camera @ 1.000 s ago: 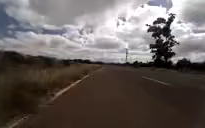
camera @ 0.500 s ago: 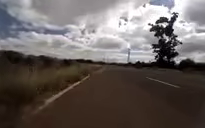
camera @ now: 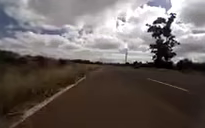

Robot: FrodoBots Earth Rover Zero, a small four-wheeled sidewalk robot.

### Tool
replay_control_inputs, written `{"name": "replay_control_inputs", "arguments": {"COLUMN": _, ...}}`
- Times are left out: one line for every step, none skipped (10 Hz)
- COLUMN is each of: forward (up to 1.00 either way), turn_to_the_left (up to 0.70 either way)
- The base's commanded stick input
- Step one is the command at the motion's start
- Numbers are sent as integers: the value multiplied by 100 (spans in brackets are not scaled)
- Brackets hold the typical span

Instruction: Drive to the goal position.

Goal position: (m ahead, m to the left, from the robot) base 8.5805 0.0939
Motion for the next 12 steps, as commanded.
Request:
{"name": "replay_control_inputs", "arguments": {"forward": 85, "turn_to_the_left": 0}}
{"name": "replay_control_inputs", "arguments": {"forward": 85, "turn_to_the_left": 0}}
{"name": "replay_control_inputs", "arguments": {"forward": 85, "turn_to_the_left": 0}}
{"name": "replay_control_inputs", "arguments": {"forward": 85, "turn_to_the_left": 0}}
{"name": "replay_control_inputs", "arguments": {"forward": 85, "turn_to_the_left": 0}}
{"name": "replay_control_inputs", "arguments": {"forward": 85, "turn_to_the_left": 0}}
{"name": "replay_control_inputs", "arguments": {"forward": 85, "turn_to_the_left": 0}}
{"name": "replay_control_inputs", "arguments": {"forward": 85, "turn_to_the_left": 0}}
{"name": "replay_control_inputs", "arguments": {"forward": 85, "turn_to_the_left": 0}}
{"name": "replay_control_inputs", "arguments": {"forward": 85, "turn_to_the_left": 0}}
{"name": "replay_control_inputs", "arguments": {"forward": 85, "turn_to_the_left": 0}}
{"name": "replay_control_inputs", "arguments": {"forward": 85, "turn_to_the_left": 0}}
